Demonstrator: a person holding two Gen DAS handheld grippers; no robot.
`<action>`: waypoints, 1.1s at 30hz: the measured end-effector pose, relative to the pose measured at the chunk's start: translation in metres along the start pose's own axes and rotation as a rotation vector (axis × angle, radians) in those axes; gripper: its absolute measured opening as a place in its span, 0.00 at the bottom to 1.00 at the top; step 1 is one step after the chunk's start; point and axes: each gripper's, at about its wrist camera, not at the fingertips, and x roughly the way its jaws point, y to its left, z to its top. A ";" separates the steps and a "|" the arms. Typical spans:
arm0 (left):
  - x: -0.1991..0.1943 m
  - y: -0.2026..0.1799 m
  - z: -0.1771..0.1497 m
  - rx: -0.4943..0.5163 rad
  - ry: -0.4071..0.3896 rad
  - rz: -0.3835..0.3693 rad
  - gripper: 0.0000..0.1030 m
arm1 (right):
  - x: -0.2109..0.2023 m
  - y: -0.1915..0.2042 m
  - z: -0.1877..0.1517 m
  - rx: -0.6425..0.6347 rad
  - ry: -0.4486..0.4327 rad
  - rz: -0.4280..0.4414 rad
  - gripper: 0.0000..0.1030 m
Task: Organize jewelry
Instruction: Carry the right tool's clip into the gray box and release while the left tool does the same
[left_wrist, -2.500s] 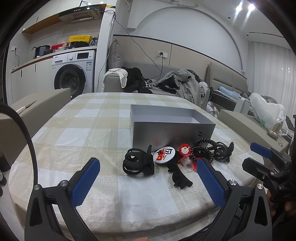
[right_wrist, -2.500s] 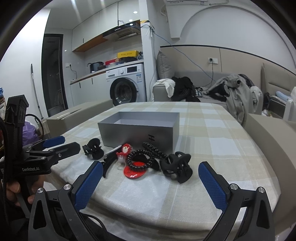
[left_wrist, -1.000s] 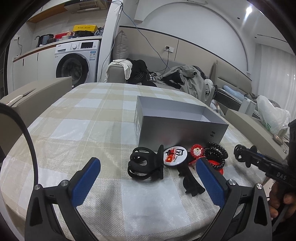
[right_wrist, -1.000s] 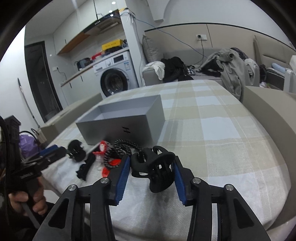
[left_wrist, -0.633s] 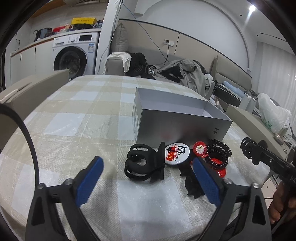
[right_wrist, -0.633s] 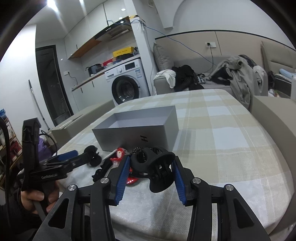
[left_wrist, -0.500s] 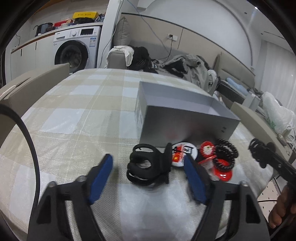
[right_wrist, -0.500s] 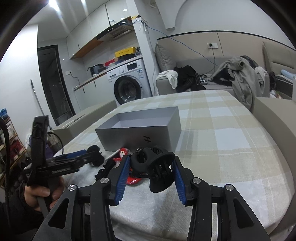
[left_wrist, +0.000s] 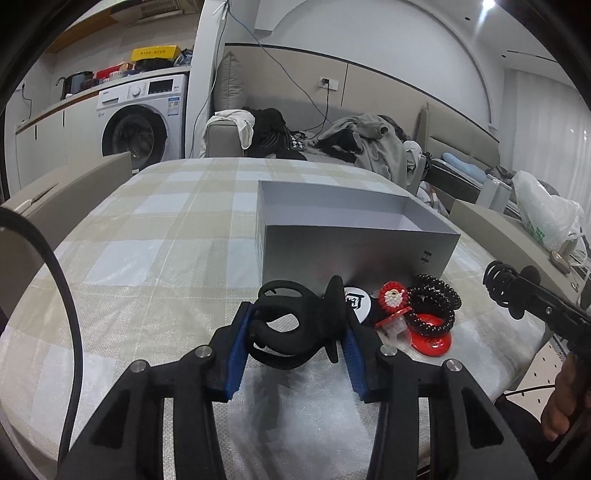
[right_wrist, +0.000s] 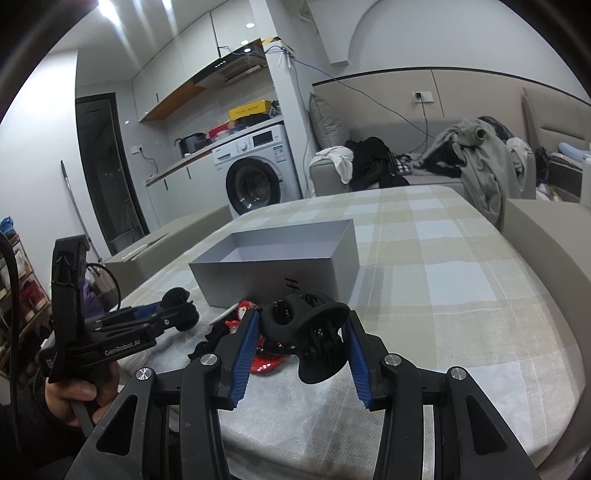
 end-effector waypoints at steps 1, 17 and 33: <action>-0.001 0.000 0.001 -0.001 -0.005 0.002 0.38 | 0.000 0.001 0.000 -0.006 -0.003 -0.003 0.43; -0.008 0.001 0.050 -0.014 -0.131 -0.049 0.38 | 0.018 0.000 0.050 0.011 -0.061 -0.004 0.43; 0.026 0.001 0.066 -0.024 -0.129 -0.026 0.38 | 0.067 -0.013 0.077 0.064 0.021 0.084 0.43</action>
